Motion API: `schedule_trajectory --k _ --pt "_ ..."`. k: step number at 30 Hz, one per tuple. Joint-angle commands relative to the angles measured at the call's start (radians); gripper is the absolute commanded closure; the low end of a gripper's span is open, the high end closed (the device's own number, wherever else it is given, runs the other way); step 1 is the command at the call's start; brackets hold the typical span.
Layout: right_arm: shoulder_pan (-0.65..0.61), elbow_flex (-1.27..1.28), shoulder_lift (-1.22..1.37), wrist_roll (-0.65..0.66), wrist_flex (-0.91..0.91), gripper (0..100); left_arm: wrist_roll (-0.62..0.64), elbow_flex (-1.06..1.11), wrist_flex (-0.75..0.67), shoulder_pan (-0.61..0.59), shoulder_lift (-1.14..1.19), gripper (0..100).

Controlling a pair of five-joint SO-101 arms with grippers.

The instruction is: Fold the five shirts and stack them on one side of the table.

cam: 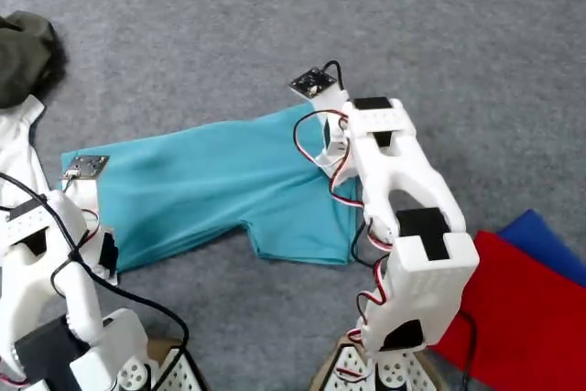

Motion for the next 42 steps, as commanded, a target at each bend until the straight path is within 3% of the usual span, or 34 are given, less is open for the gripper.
schedule_trajectory --k 1,5,13,17,20,26,30,34,37,42 --pt "0.047 -0.028 -0.002 0.046 0.037 99.3 -0.011 -0.035 -0.012 -0.038 0.001 98" --pt "0.048 -0.064 -0.070 0.060 0.110 99.3 -0.011 -0.068 -0.008 -0.055 0.001 98" --pt "0.019 -0.102 -0.354 0.092 0.267 99.3 -0.043 -0.261 0.183 -0.106 -0.001 98" --pt "-0.022 -0.102 -0.495 0.092 0.356 99.3 -0.031 -0.377 0.264 -0.081 -0.001 98" --pt "-0.048 -0.065 -0.544 0.087 0.400 99.3 0.052 -0.437 0.285 -0.028 0.001 98" --pt "-0.134 0.117 -0.645 0.064 0.411 99.3 0.287 -0.499 0.233 0.117 0.010 98" --pt "-0.252 0.294 -0.773 0.063 0.411 99.2 0.370 -0.496 0.144 0.169 0.012 98" --pt "-0.346 0.409 -0.885 0.066 0.433 98.4 0.417 -0.443 0.043 0.144 0.002 98" --pt "-0.360 0.433 -0.909 0.071 0.491 90.9 0.417 -0.423 0.044 0.084 -0.010 98" --pt "-0.372 0.475 -0.908 0.186 0.526 81.1 0.359 -0.325 0.031 0.009 -0.081 98"
